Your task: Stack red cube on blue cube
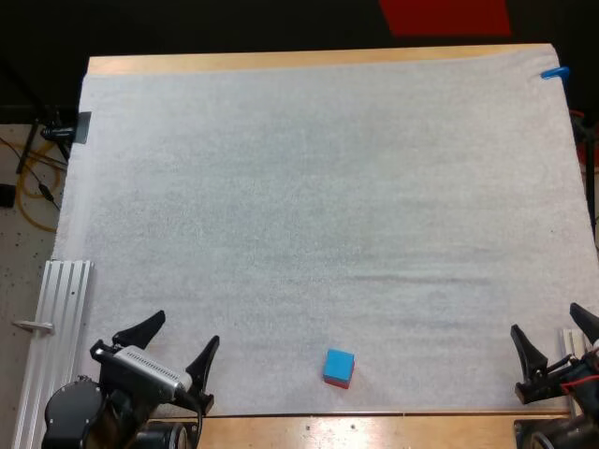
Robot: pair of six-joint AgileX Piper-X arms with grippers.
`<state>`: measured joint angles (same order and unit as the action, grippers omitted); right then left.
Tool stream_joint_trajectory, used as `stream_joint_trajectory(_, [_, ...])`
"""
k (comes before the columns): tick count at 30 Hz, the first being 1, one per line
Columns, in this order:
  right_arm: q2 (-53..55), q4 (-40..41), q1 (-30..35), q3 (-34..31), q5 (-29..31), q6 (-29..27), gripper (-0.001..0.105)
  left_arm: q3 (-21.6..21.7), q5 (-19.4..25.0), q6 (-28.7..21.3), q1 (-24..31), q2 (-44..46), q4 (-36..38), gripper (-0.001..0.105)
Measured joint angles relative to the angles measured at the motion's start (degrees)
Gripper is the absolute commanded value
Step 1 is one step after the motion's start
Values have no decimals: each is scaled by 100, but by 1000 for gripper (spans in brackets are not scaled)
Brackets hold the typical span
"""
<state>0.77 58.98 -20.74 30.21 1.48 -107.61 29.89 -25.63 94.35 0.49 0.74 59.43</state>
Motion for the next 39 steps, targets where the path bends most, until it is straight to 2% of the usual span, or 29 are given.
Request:
stream_joint_trajectory(2, [-13, -10, 0, 22, 0, -12, 76, 146, -219, 90, -54, 0, 33, 75])
stream_joint_trajectory(9, [-668, -10, 0, 304, -224, -149, 76, 745, -282, 17, -587, -77, 129, 75])
stream_joint_trajectory(17, [-1956, -10, 0, 1013, -1114, -529, 76, 1521, -314, -646, -1479, -964, 1120, 75])
stream_joint_trajectory(23, [-2810, -34, 0, 1601, -1842, -862, 76, 1932, -324, -795, -1945, -1109, 1651, 75])
stream_joint_trajectory(30, [-3525, -253, -51, 1921, -2192, -1033, 76, 1964, -275, -992, -1977, -1109, 2024, 75])
stream_joint_trajectory(34, [-3807, -469, -437, 1919, -2215, -1254, 76, 1964, -259, -1005, -1977, -1109, 2024, 75])
stream_joint_trajectory(39, [-4147, -754, -1102, 1919, -2191, -1261, 76, 1964, -259, -1026, -1977, -1109, 2024, 75])
